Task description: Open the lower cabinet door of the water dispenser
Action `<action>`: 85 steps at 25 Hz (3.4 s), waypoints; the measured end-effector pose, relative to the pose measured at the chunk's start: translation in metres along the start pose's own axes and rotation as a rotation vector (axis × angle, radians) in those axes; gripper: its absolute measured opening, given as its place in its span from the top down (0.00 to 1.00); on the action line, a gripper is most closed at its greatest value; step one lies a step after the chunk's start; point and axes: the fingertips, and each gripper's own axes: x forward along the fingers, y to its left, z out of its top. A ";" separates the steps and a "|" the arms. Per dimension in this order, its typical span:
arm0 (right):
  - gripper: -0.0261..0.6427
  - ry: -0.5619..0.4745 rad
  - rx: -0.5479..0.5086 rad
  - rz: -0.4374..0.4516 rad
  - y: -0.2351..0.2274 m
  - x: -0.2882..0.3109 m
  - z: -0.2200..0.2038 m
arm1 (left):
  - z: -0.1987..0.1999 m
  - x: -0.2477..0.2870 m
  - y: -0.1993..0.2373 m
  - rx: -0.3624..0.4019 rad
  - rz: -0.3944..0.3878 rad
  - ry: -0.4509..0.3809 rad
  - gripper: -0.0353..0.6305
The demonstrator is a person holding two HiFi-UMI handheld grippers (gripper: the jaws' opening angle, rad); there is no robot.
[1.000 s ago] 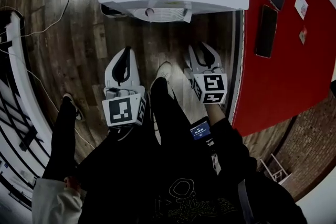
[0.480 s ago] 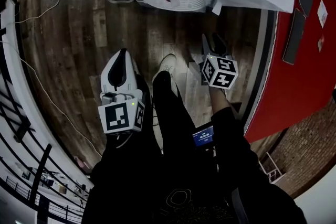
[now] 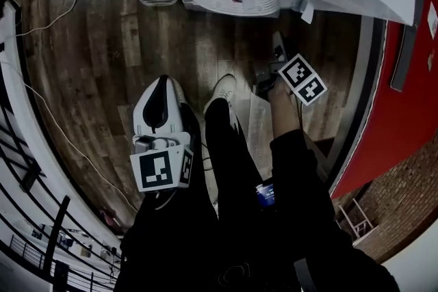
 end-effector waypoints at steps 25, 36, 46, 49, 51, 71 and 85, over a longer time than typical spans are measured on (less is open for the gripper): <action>0.64 -0.049 0.476 0.050 -0.049 0.083 0.002 | -0.003 0.013 0.029 0.039 -0.021 0.031 0.94; 0.64 -0.016 0.464 0.027 -0.050 0.100 0.001 | -0.010 0.017 0.030 0.025 -0.003 0.055 0.94; 0.61 -0.013 0.472 0.045 -0.048 0.105 0.000 | -0.007 0.022 0.026 0.033 -0.015 0.039 0.94; 0.58 -0.001 0.474 0.046 -0.050 0.105 -0.002 | -0.010 0.022 0.028 0.021 -0.006 0.051 0.94; 0.56 0.007 0.471 0.044 -0.051 0.103 -0.005 | -0.010 0.023 0.027 0.024 -0.012 0.052 0.94; 0.50 0.137 0.485 0.010 -0.064 0.052 -0.073 | -0.003 0.022 0.006 0.056 -0.071 0.037 0.94; 0.49 0.331 0.266 0.059 -0.051 0.016 -0.133 | -0.002 0.015 -0.002 0.072 -0.119 0.024 0.94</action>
